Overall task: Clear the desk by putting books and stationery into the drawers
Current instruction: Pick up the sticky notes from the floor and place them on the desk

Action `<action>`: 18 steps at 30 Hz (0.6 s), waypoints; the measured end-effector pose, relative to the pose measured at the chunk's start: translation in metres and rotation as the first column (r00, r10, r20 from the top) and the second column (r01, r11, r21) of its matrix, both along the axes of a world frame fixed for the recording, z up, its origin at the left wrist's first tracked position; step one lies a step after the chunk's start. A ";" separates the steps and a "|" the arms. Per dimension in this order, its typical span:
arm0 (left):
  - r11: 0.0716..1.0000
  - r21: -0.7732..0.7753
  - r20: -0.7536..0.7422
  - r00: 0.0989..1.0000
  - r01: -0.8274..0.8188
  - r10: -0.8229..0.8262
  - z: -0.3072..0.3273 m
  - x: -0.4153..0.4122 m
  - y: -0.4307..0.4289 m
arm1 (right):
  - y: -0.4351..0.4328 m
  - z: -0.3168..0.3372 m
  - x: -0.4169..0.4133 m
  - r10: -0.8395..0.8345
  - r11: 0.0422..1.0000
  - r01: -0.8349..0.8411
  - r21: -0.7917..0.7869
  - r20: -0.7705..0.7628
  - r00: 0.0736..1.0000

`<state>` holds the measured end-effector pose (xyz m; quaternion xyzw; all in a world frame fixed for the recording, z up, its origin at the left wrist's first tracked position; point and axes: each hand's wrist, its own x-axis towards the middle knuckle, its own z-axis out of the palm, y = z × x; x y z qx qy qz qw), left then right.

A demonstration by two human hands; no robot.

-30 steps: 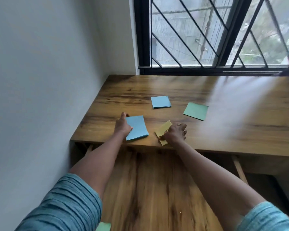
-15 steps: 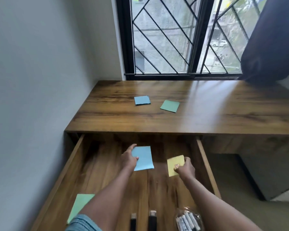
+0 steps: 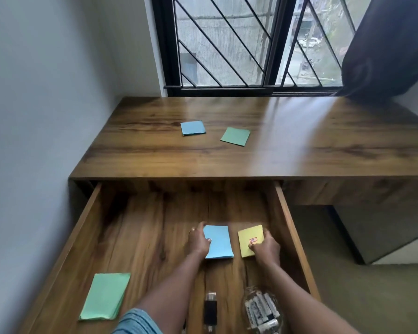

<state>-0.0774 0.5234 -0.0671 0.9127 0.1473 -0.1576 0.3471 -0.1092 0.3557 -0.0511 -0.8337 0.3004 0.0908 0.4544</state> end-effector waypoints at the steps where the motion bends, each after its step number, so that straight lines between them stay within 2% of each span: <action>1: 0.999 0.035 0.006 1.000 -0.008 0.008 -0.001 -0.001 -0.001 | 0.001 -0.001 -0.001 0.031 0.998 -0.031 -0.055 -0.002 1.000; 4: 0.993 0.118 0.028 0.999 0.016 -0.019 -0.006 -0.004 -0.003 | 0.007 -0.006 -0.008 0.121 0.946 -0.127 -0.299 -0.037 0.992; 8: 0.971 0.144 -0.046 0.981 0.192 -0.188 -0.016 -0.016 -0.007 | 0.014 -0.015 -0.017 0.272 0.781 -0.284 -0.556 -0.106 0.956; 12: 0.940 0.201 -0.056 0.961 0.277 -0.271 -0.020 -0.024 -0.011 | 0.014 -0.026 -0.021 0.463 0.704 -0.478 -0.525 -0.172 0.870; 15: 0.933 0.194 -0.065 0.953 0.302 -0.295 -0.019 -0.021 -0.013 | 0.012 -0.029 -0.023 0.458 0.726 -0.497 -0.475 -0.204 0.865; 18: 0.931 0.192 -0.069 0.950 0.311 -0.303 -0.018 -0.020 -0.014 | 0.012 -0.030 -0.022 0.442 0.719 -0.488 -0.495 -0.216 0.870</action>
